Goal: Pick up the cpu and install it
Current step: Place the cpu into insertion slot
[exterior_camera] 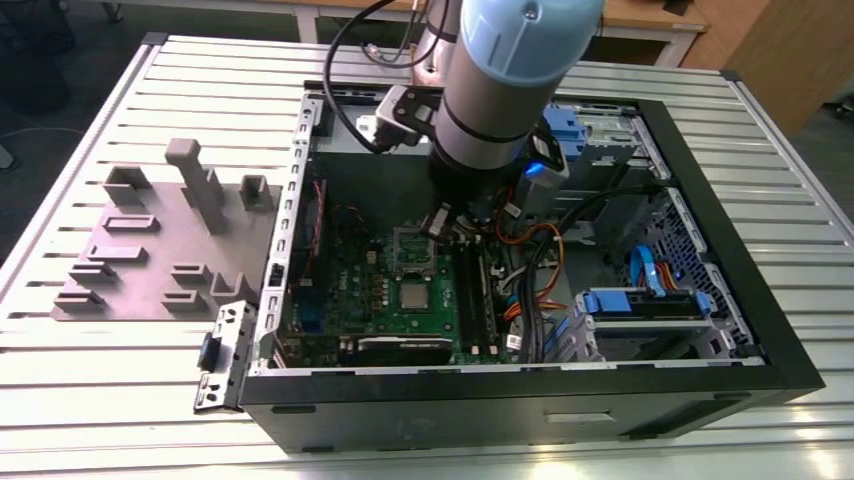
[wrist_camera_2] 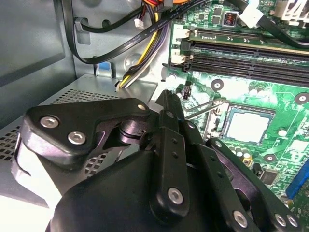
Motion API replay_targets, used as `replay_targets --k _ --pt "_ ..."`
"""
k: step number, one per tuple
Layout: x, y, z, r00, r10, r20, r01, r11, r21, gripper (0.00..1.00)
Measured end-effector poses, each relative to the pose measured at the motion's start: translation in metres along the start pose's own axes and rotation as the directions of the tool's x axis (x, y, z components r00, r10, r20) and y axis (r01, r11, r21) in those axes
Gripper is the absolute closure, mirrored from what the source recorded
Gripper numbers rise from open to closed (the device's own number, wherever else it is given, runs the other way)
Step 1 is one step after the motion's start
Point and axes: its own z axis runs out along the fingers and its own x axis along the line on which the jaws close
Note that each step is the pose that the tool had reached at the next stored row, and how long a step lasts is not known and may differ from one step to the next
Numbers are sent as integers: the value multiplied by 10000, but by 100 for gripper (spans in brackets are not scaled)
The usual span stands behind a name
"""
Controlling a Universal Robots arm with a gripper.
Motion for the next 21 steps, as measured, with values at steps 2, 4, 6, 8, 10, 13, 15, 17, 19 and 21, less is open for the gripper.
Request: replay_targets --k 2,4,6,8,10,13,15,17,19,21 --pt "0 3 -4 10000 2 -44 -2 10000 22 89" --pt "0 6 -11 10000 5 -91 -4 10000 45 89" --pt "0 10 -19 9999 7 -134 -6 10000 67 89" --pt "-1 13 -28 9998 9 -174 -8 10000 86 89" --pt "-2 17 -38 9998 12 -207 -10 9999 103 89" --pt "-5 23 -59 9997 13 -237 -10 9999 118 89" --pt "-7 25 -69 9997 14 -252 -11 9999 126 89" --pt "-7 29 -79 9996 16 -267 -12 9999 134 89" --pt "-8 31 -84 9996 16 -279 -13 9999 141 89" --pt "-7 33 -87 9995 17 -305 -13 9999 153 89"
